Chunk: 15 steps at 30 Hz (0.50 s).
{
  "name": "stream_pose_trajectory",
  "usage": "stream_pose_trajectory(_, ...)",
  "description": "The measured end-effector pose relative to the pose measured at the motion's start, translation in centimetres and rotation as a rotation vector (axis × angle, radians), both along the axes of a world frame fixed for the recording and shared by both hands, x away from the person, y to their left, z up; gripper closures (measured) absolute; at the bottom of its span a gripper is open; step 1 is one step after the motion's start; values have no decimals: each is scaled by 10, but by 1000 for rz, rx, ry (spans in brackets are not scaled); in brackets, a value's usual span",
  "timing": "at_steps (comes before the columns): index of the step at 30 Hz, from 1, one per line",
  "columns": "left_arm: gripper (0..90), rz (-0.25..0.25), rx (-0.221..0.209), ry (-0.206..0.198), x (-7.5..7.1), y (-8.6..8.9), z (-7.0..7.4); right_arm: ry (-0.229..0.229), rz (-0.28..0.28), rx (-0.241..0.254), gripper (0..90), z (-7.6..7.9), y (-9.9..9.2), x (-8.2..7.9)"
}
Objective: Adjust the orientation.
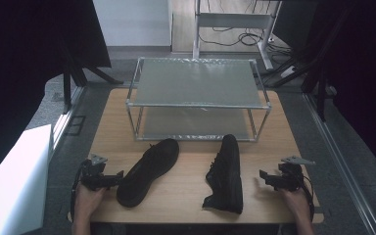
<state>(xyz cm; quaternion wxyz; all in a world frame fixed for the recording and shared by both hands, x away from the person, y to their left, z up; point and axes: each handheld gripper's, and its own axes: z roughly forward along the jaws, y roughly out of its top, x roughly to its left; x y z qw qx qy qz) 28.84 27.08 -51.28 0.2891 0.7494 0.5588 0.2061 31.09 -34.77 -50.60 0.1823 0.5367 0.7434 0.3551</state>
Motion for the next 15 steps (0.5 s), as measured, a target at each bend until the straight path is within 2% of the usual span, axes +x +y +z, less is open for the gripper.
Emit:
stream_pose_trajectory(1,0,-12,-17,1,0,-1,1,0,0,4,117,0,0,0)
stream_pose_trajectory(4,13,-31,-24,4,-2,-7,2,-3,-3,5,117,0,-1,0)
stream_pose_trajectory(11,41,-39,-19,12,-5,-12,3,-3,-5,9,118,0,-1,1)
stream_pose_trajectory(15,31,-81,-16,28,-7,-19,3,0,-2,12,118,0,0,1)
